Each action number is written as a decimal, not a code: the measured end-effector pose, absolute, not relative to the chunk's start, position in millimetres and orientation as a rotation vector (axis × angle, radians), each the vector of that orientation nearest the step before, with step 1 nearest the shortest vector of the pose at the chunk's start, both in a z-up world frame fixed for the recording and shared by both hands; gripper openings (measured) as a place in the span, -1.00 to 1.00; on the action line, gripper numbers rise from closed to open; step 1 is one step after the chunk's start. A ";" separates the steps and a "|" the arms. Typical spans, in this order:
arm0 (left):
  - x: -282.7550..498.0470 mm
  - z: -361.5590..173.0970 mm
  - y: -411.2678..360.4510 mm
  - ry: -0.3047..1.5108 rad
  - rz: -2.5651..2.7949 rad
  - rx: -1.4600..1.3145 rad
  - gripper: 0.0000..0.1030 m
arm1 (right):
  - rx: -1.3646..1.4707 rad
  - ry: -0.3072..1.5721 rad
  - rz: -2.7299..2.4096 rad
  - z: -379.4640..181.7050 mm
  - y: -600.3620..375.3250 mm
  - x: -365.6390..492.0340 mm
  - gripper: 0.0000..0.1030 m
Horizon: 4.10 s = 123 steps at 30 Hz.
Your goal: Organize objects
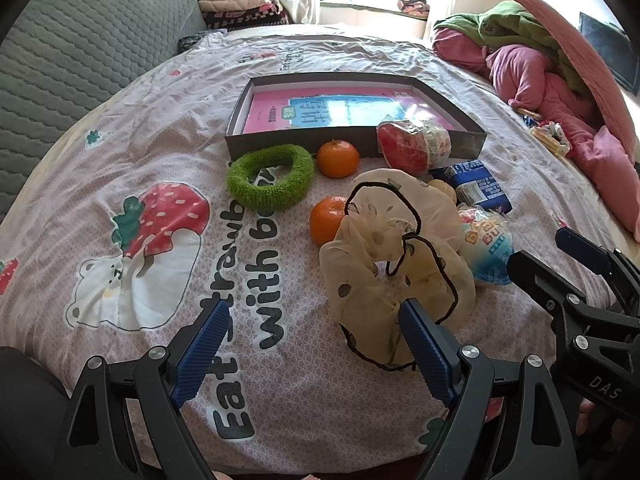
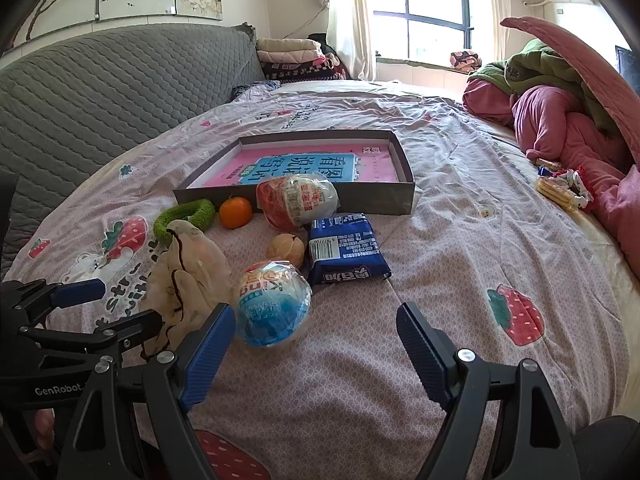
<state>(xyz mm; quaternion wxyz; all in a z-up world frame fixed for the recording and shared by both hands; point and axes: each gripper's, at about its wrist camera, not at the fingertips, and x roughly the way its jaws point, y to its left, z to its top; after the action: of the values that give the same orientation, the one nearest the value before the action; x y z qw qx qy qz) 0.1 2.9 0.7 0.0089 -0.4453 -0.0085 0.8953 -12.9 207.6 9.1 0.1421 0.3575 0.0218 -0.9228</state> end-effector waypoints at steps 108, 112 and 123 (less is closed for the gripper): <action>-16.5 3.0 0.6 -0.093 2.729 -1.183 -0.73 | 0.973 0.064 -2.491 3.3 179.4 -25.3 0.00; -13.5 7.5 -3.7 -0.117 2.742 -1.158 -0.73 | 0.916 0.081 -2.515 10.6 179.8 -20.4 0.00; -9.4 16.5 -9.4 -0.133 2.804 -1.101 -0.73 | 0.861 0.079 -2.533 18.6 181.3 -16.4 0.00</action>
<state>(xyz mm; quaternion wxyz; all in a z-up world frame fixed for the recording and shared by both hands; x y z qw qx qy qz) -9.4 -9.4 16.5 0.0629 -0.3644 -0.0439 0.9281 -16.4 181.3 18.6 0.2304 0.3130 0.0286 -0.9209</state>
